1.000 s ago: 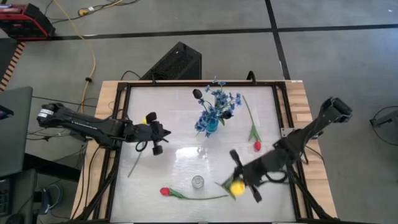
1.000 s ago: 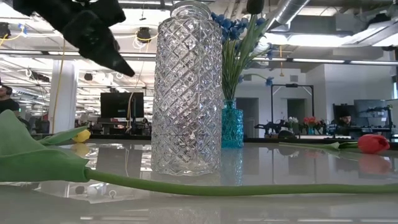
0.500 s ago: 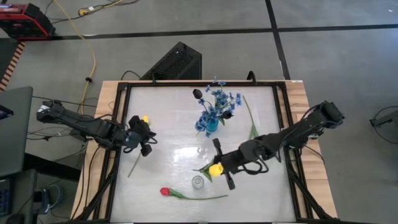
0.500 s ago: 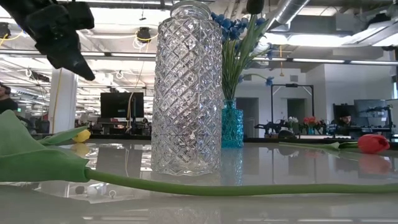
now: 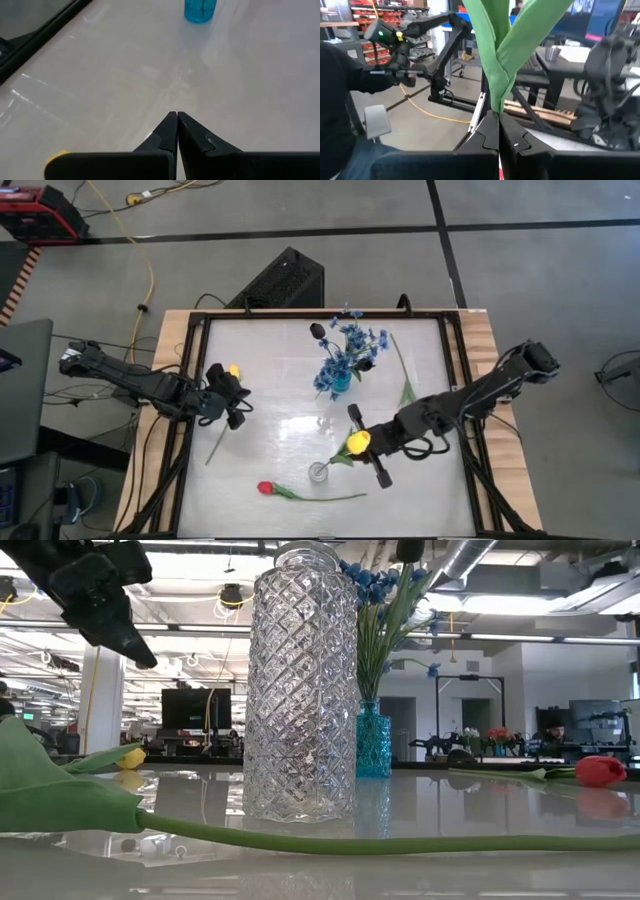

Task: Sort flowers into vase by color
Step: Put the bottom right yellow flower into the transparent vase

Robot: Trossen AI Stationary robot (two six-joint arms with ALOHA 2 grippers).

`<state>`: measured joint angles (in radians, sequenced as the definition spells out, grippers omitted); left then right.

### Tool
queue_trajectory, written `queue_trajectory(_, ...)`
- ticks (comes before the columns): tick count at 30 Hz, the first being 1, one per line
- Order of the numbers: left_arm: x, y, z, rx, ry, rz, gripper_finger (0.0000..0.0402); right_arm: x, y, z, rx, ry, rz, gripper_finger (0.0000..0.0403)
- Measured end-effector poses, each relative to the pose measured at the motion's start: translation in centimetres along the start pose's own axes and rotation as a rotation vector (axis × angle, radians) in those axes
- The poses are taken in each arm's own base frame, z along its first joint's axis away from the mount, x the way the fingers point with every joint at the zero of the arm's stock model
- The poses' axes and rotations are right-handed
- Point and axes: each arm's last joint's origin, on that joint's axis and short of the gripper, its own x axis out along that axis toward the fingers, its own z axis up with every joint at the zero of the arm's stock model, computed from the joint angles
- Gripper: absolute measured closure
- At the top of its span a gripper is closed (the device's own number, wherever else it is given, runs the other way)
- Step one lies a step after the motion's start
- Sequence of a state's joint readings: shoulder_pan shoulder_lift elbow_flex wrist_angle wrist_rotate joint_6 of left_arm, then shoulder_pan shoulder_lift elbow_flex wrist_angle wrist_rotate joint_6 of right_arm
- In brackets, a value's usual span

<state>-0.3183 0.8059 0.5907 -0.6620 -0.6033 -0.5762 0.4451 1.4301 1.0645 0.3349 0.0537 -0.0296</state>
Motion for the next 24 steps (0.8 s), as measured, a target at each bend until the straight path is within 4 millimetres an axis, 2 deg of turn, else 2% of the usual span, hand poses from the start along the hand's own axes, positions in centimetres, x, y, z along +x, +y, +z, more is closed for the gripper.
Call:
queue_trajectory(14, 0.0, 0.0, 0.0, -0.006, -0.005, 0.005, 0.0401, 0.3, 0.2, -0.6, -0.005, 0.035, 0.007, 0.0383)
queue_trajectory(24, 0.0, 0.0, 0.0, -0.006, -0.007, 0.008, 0.0401, 2.4, 0.0, -3.5, -0.020, 0.120, -0.019, 0.0382)
